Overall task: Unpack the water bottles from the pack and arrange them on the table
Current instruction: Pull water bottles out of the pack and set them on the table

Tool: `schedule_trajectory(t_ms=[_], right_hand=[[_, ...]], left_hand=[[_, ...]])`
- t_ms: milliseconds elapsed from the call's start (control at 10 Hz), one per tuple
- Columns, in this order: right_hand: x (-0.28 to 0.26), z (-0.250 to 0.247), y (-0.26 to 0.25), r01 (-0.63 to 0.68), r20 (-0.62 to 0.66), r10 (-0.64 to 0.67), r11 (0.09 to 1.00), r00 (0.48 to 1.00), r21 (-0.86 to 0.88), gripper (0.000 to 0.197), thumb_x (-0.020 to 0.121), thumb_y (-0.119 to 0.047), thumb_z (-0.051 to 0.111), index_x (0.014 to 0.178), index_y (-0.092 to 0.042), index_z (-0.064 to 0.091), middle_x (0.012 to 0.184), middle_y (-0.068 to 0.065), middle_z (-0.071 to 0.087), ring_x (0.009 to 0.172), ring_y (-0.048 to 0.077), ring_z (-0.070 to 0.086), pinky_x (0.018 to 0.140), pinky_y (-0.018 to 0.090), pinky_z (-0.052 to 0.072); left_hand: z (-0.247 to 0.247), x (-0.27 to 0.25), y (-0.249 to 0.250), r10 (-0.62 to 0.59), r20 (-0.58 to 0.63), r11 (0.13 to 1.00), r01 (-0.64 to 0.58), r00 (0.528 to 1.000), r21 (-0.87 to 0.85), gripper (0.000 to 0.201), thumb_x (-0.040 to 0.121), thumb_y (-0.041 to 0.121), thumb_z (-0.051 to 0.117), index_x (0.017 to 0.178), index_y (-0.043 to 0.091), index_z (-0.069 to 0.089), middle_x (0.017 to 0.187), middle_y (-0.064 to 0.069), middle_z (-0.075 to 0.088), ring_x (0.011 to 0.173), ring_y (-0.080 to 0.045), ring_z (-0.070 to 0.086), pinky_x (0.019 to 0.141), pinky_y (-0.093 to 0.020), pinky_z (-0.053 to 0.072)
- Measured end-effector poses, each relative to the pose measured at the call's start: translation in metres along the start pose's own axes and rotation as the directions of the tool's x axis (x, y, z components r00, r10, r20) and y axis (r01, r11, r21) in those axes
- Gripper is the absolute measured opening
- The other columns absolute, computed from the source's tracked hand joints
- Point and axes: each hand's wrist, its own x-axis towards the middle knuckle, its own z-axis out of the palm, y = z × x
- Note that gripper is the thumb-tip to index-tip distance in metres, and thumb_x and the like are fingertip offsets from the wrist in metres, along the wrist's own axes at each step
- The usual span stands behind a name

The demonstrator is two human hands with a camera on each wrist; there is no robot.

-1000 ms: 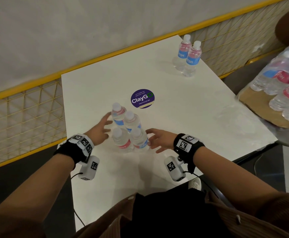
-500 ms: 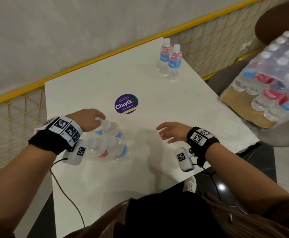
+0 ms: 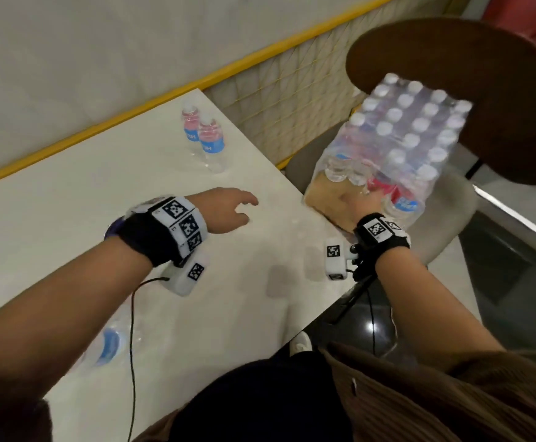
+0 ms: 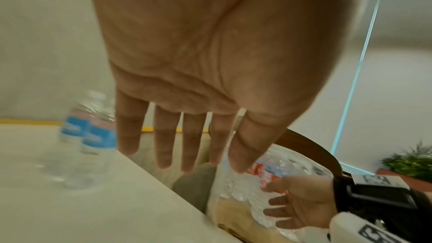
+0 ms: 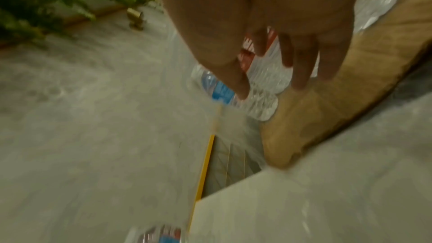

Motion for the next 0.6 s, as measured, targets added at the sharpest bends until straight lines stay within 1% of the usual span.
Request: schedule_trajectory(t_ms=[100,200,300,400,500,600], right_hand=[[0.023,-0.018,0.007,-0.032,-0.119,0.038,0.998,0.992,0.05,0.073,0.084,-0.026,0.066,0.142,-0.003,0.029,0.143,0.013,0.04,0.121,0.028,0.047,0.056,0.014,0.024],[0.026,-0.007,0.012,0.024,-0.177,-0.019,0.999,0.984,0.022,0.077,0.084,-0.025,0.067,0.143,-0.001,0.024,0.144,0.017,0.038,0.13,0.033,0.041,0.057,0.012,0.021],[0.035,-0.005,0.006,0.015,-0.164,-0.012,1.0,0.986,0.016,0.063,0.086,-0.024,0.065,0.134,0.003,0.036,0.134,0.019,0.048,0.118,0.031,0.051,0.056,0.013,0.027],[0.04,-0.017,-0.008,0.018,-0.151,0.001,0.992,0.989,0.123,0.042,0.095,-0.025,0.05,0.131,-0.005,0.048,0.13,0.015,0.055,0.102,0.027,0.055,0.072,0.016,0.042],[0.026,-0.023,-0.008,0.003,-0.144,-0.004,1.0,0.99,-0.009,0.039,0.098,-0.021,0.041,0.136,-0.01,0.042,0.134,0.015,0.05,0.121,0.033,0.05,0.096,0.037,0.042],[0.027,-0.022,0.006,0.051,-0.117,-0.056,0.998,0.991,-0.045,0.041,0.094,-0.021,0.051,0.13,-0.005,0.043,0.13,0.015,0.053,0.121,0.029,0.05,0.094,0.022,0.036]], left_hand=[[-0.001,0.049,0.046,0.113,-0.058,0.991,-0.117,0.992,-0.068,0.049,0.095,0.02,0.047,0.143,0.021,0.036,0.149,-0.002,0.038,0.136,-0.02,0.037,0.109,-0.028,0.029],[-0.004,0.083,0.081,0.197,-0.108,0.972,-0.208,0.974,-0.106,0.054,0.093,0.017,0.05,0.145,0.016,0.034,0.142,-0.007,0.045,0.13,-0.024,0.044,0.107,-0.03,0.035],[-0.006,0.107,0.105,0.242,-0.12,0.963,-0.254,0.963,-0.092,0.058,0.093,0.017,0.052,0.146,0.016,0.031,0.146,-0.007,0.041,0.132,-0.024,0.043,0.107,-0.03,0.034],[-0.003,0.128,0.118,0.264,-0.125,0.95,-0.281,0.956,-0.139,0.061,0.091,0.019,0.056,0.146,0.017,0.03,0.15,-0.004,0.037,0.135,-0.022,0.039,0.11,-0.033,0.035],[0.006,0.144,0.128,0.245,-0.131,0.939,-0.269,0.96,-0.215,0.063,0.088,0.025,0.061,0.143,0.014,0.033,0.147,-0.005,0.04,0.134,-0.021,0.04,0.11,-0.033,0.036],[0.012,0.154,0.139,0.165,-0.146,0.924,-0.204,0.976,-0.322,0.054,0.084,0.029,0.067,0.129,0.007,0.047,0.125,-0.007,0.055,0.112,-0.02,0.055,0.098,-0.031,0.044]])
